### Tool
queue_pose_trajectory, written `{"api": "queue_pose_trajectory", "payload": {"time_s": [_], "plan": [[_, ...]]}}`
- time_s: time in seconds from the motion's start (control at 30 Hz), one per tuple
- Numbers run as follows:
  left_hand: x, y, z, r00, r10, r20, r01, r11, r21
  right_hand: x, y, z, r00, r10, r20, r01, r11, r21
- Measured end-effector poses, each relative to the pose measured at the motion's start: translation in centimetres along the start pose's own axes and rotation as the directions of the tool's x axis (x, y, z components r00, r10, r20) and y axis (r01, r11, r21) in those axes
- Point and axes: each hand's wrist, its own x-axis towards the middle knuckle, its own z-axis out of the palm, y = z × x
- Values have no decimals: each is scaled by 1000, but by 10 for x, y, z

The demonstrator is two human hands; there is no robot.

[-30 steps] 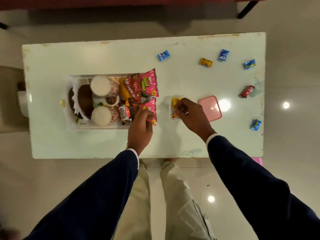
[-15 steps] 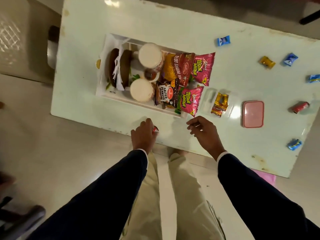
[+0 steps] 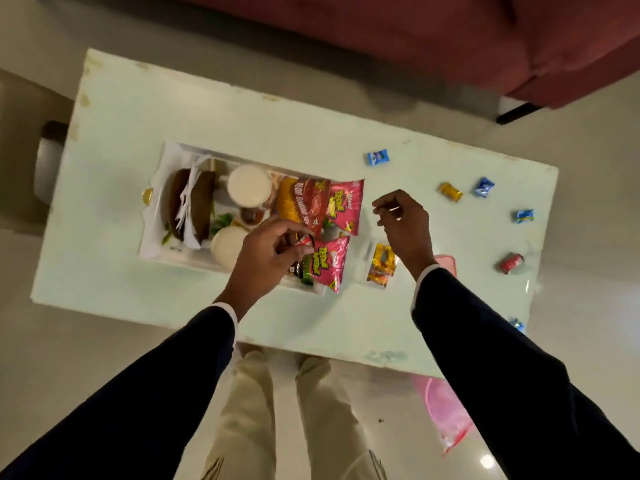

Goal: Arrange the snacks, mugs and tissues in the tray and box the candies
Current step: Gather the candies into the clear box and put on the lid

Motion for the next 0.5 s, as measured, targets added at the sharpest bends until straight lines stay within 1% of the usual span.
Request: {"api": "queue_pose_trajectory", "payload": {"time_s": [0.07,0.13,0.2,0.27,0.33,0.4,0.43,0.47,0.5], "plan": [[24,13,6,999,-33,-36,29,994,-105,28,-3,-4,998,-51,-44,45,990,-137],[47,23,13,995,-72,-75,59,984,-166,57,-4,-8,990,-129,-63,102,940,-325],[64,29,18,993,-76,-96,56,979,-194,83,-1,-7,978,-207,10,185,852,-489],[75,34,21,994,-72,-81,51,969,-241,104,1,-1,968,-206,140,249,758,-603],[78,35,25,997,-69,-41,57,967,-250,116,4,6,953,-168,252,297,676,-674],[77,33,31,996,-84,-17,77,965,-252,118,9,11,937,-180,300,346,593,-727],[75,32,33,995,-97,-13,90,962,-256,116,12,12,938,-184,293,345,576,-741],[73,30,35,995,-104,-13,97,961,-259,113,17,11,942,-180,284,335,587,-738],[70,29,37,994,-107,-13,100,961,-258,109,22,10,946,-169,276,319,621,-716]]}}
